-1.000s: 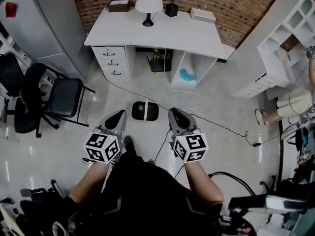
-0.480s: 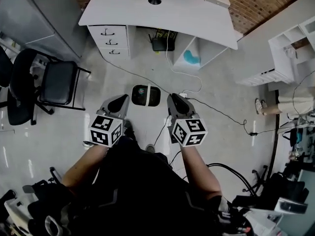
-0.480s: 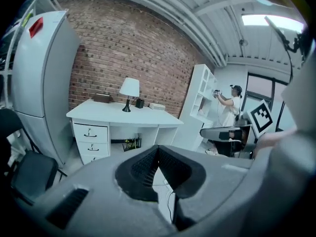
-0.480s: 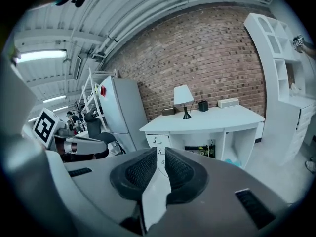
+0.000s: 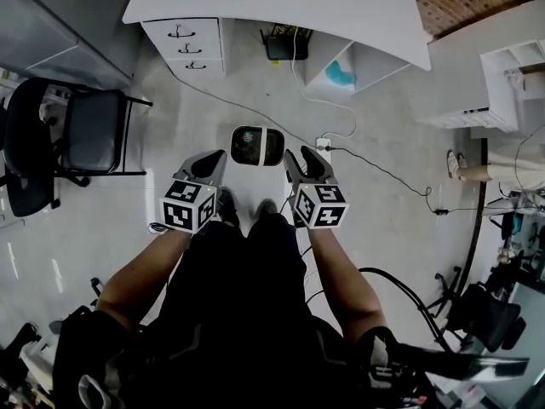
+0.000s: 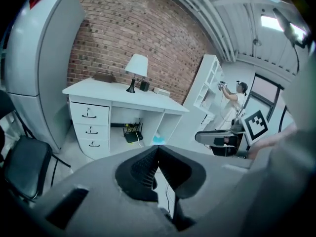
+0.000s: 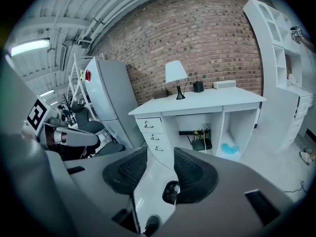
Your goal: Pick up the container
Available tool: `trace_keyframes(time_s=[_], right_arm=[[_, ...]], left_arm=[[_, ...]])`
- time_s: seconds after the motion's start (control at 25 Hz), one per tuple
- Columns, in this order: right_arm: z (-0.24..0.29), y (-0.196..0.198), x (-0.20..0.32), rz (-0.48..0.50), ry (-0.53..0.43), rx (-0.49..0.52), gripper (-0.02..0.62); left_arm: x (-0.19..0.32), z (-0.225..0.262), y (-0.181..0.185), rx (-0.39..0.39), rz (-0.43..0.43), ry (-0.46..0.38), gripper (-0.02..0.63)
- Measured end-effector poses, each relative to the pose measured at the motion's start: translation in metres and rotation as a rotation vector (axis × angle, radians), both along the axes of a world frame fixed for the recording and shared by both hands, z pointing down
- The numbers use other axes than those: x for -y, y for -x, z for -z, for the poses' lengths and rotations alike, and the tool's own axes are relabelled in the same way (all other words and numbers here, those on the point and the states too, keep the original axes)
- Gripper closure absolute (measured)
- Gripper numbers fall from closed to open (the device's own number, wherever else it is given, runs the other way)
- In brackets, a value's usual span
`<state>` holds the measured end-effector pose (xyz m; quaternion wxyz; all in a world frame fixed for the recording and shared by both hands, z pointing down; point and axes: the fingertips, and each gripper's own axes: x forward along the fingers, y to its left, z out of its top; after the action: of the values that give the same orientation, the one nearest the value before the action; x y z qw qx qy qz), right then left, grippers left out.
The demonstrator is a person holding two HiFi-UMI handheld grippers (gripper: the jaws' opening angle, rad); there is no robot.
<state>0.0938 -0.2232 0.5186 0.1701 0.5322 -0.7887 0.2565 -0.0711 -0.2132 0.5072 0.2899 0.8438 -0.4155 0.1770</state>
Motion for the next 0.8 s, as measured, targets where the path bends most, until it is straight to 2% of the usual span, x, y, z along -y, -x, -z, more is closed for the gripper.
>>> trace_keyframes(time_s=[0.2,0.32,0.48,0.6,0.68,0.8], right_arm=[[-0.066,-0.003,0.012,0.019,0.110,0.007,0.451],[-0.110,-0.006,0.018,0.052,0.181,-0.025,0.449],[-0.163,-0.005,0.028,0.105,0.268,-0.050,0.437],[-0.201,-0.005,0.034,0.138,0.319,-0.061,0.434],[-0.232,-0.009,0.032,0.136,0.370,-0.074,0.433],[-0.274,-0.013,0.032,0.123,0.443,-0.076,0.428]], left_arm=[[0.013,-0.064,0.004,0.032,0.060,0.098,0.598],[0.018,-0.105,0.005,0.040,0.096,0.168,0.598],[0.028,-0.146,0.005,0.059,0.129,0.221,0.598],[0.030,-0.182,0.004,0.052,0.189,0.284,0.598],[0.028,-0.209,0.002,0.034,0.238,0.340,0.598],[0.031,-0.245,0.002,0.040,0.288,0.378,0.598]])
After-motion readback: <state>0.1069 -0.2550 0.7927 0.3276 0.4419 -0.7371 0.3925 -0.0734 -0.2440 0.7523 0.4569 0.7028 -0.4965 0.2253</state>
